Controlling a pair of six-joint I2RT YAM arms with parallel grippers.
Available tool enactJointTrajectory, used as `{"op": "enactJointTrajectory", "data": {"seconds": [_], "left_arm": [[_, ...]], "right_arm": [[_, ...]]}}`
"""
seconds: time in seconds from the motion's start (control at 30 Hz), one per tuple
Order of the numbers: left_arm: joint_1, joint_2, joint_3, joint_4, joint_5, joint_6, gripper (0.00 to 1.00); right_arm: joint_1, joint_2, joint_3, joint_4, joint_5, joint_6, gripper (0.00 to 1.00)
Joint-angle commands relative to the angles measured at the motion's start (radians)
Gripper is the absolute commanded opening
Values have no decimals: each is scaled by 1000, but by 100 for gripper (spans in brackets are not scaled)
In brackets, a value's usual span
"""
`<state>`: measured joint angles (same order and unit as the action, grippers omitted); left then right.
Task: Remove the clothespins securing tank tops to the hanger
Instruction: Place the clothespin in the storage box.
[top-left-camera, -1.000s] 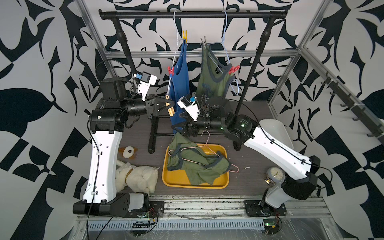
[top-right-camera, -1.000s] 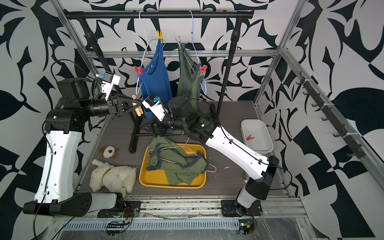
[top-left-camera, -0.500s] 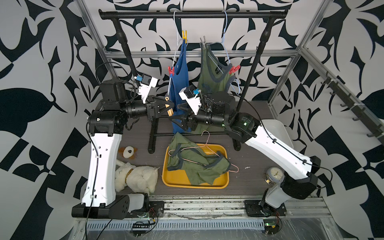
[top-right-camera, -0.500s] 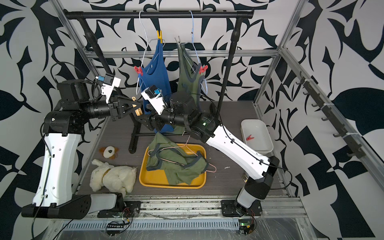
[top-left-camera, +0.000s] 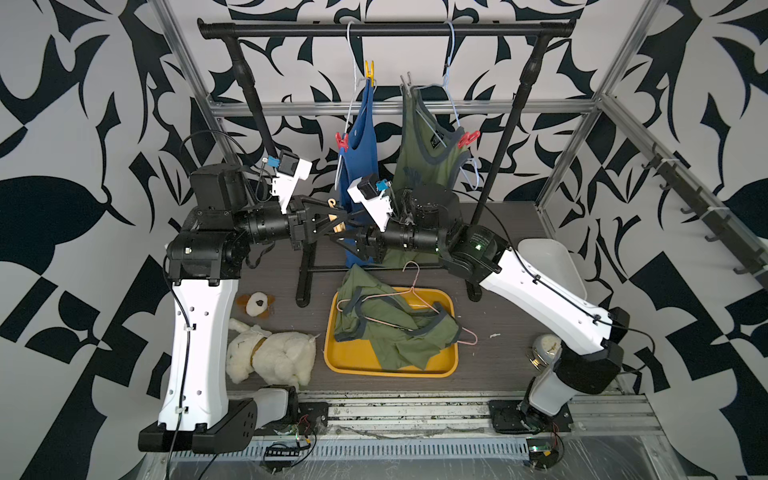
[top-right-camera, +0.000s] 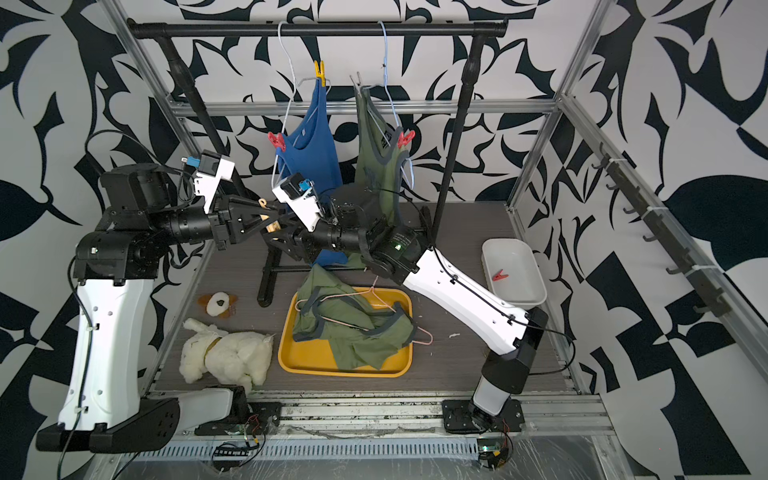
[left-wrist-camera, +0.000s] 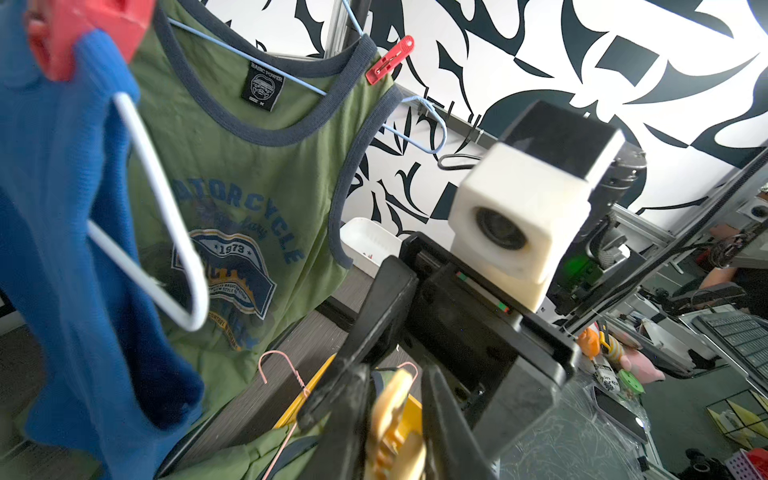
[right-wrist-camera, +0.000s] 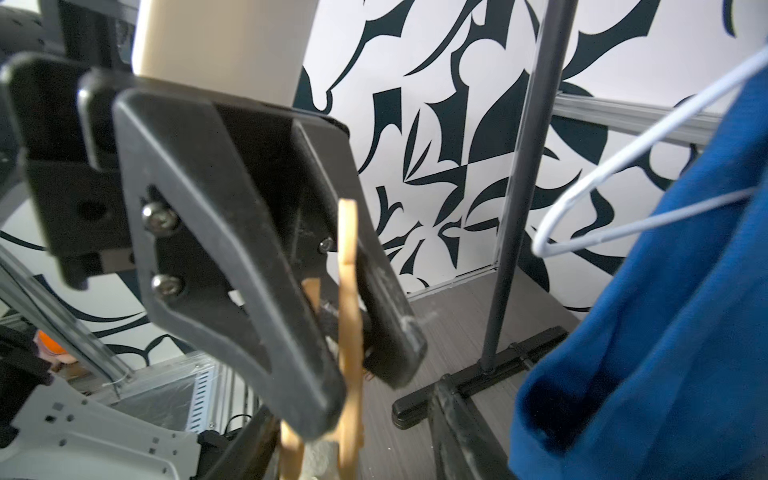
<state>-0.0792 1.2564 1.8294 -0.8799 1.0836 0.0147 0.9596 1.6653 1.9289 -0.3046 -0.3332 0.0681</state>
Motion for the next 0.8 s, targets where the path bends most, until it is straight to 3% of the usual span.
{"op": "enactJointTrajectory", "data": {"seconds": [0.0,0.27,0.5,0.67,0.77], "left_arm": [[-4,-25,-23,-15,54,-5,21],[-4,-40,-49,-15,61,1,22],[-4,-40,-41,-15,82,-2,27],[-4,-40,-38,-15,88,-2,37],[-4,-37,-28,-15,86,1,47]], "right_arm": [[-3,-25,28,56,-2,-1,50],[-4,-35,15,65,-22,-4,39],[-3,-33,10,70,-24,-3,14],[-3,-32,7,75,-20,-3,2],[-3,-33,-3,81,-10,-3,1]]}}
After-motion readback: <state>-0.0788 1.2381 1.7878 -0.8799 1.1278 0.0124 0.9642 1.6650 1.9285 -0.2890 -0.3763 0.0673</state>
